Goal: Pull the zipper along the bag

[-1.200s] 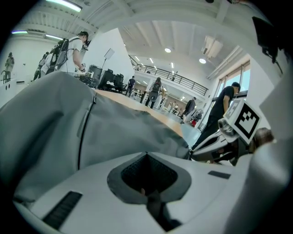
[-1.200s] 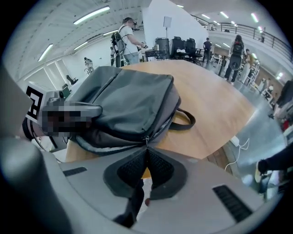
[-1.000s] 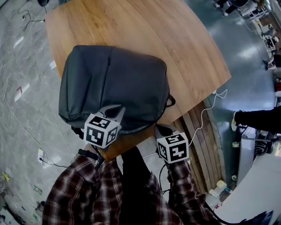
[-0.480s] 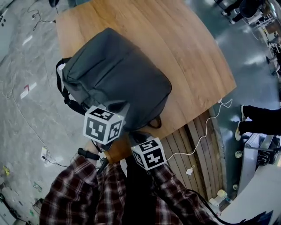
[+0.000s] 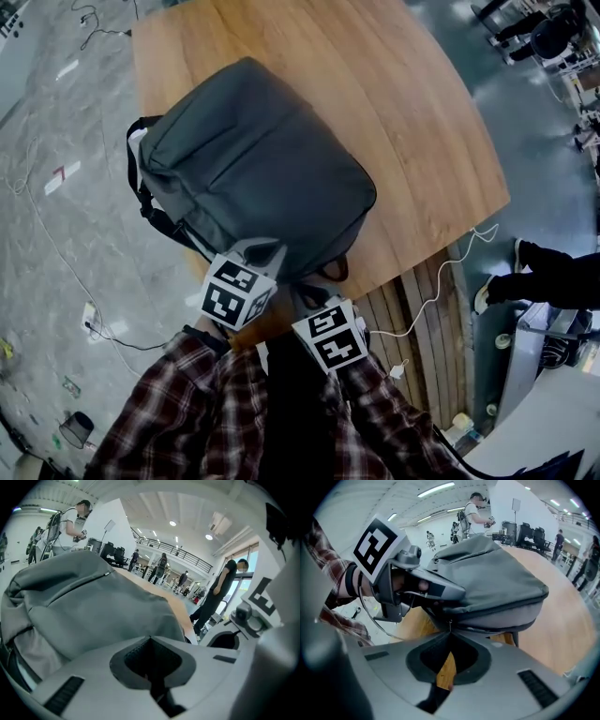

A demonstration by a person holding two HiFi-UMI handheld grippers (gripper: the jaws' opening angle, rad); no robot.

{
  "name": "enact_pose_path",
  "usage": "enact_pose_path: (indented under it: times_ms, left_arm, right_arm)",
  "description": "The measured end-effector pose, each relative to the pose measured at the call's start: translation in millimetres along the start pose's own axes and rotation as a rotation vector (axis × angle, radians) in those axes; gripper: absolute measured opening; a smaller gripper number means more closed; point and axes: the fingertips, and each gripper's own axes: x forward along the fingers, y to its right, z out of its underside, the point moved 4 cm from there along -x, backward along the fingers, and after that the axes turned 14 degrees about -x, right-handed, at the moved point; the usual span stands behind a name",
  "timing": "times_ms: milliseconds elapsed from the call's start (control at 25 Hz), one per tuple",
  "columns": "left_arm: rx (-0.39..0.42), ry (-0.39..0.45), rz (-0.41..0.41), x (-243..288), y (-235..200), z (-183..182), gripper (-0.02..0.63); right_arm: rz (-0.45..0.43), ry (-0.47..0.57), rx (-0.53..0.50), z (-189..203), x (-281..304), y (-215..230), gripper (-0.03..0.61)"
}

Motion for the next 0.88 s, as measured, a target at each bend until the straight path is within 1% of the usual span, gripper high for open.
enact_pose_path:
  times_ms: [200, 360, 520, 760, 800, 880]
  left_arm:
    - [0.014, -0.008, -0.001, 1, 2, 1, 0.011]
    - [0.021, -0.017, 0.005, 2, 3, 4, 0.011]
    - [0.02, -0.015, 0.009, 4, 5, 5, 0.011]
    - [0.035, -0.013, 0.02, 5, 8, 5, 0.011]
    - [0.036, -0.014, 0.02, 5, 8, 5, 0.011]
    - [0.045, -0.017, 0.021, 5, 6, 7, 0.011]
  right_arm:
    - [0.034, -0.012, -0.024, 6, -8, 27, 0.011]
    - [0.048, -0.011, -0.011, 7, -12, 56, 0.011]
    - [0.07, -0.016, -0.047, 4, -15, 74, 0.011]
    - [0.106, -0.031, 0.004, 6, -21, 116, 0.011]
    - [0.122, -0.034, 0.015, 7, -22, 126, 0.011]
    - [0.188, -0.045, 0.049, 12, -25, 155, 0.011]
